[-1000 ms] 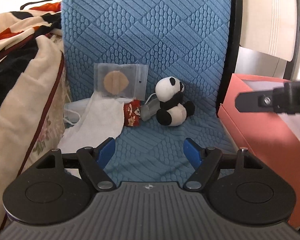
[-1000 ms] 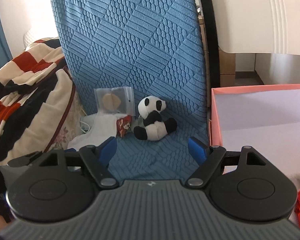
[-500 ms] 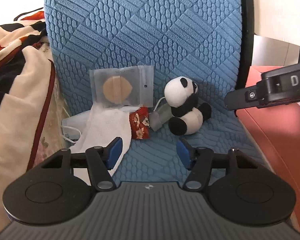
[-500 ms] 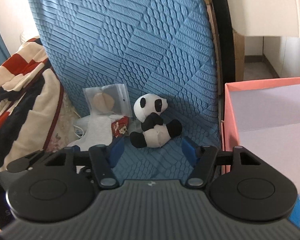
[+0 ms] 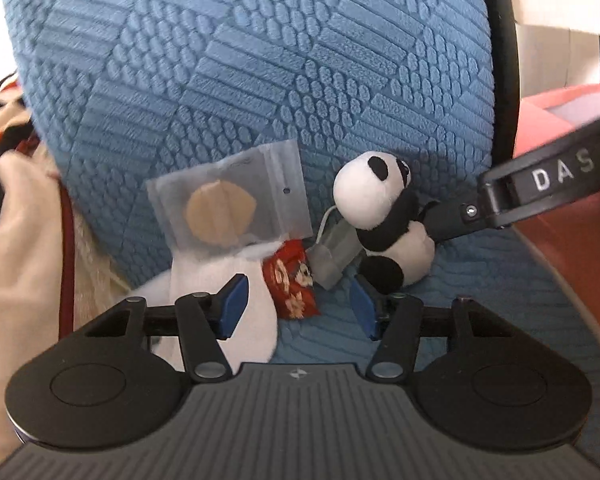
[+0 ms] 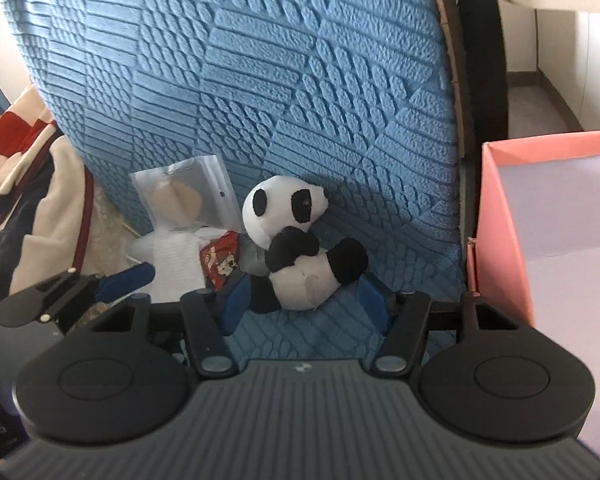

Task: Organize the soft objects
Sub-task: 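Move the right tool to the panda plush while the left approaches the red packet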

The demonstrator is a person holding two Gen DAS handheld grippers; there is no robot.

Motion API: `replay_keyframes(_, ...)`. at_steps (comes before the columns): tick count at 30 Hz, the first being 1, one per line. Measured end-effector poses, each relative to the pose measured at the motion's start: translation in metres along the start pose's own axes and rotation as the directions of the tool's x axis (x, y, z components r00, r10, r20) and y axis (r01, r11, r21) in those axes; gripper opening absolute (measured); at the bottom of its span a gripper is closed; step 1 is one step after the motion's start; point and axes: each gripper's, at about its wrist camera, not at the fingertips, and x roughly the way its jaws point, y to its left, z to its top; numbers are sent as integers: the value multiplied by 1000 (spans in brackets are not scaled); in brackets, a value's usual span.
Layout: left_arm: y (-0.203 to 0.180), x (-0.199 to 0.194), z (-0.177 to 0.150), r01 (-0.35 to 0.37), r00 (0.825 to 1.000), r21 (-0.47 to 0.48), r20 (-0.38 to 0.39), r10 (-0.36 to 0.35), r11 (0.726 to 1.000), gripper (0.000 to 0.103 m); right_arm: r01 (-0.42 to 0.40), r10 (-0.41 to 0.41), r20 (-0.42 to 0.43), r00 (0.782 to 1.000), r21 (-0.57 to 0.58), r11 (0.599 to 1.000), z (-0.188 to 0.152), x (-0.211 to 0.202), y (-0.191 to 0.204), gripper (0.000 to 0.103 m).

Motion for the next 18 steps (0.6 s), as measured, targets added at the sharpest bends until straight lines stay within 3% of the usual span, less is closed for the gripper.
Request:
replay_keyframes(9,-9,30,4,-12,1000,133,-22,15,991,62,6,-4,-50,999,40,999,17,35,-10,64)
replay_keyframes(15,-12,46,1,-40,998,202,-45,50,979,48,-5,11,-79,997,74,997,16,50,-15,74)
replay_keyframes(18,-13,46,1,-48,998,220,-19,54,974,48,-19,28,-81,996,103,994,17,51,-21,77)
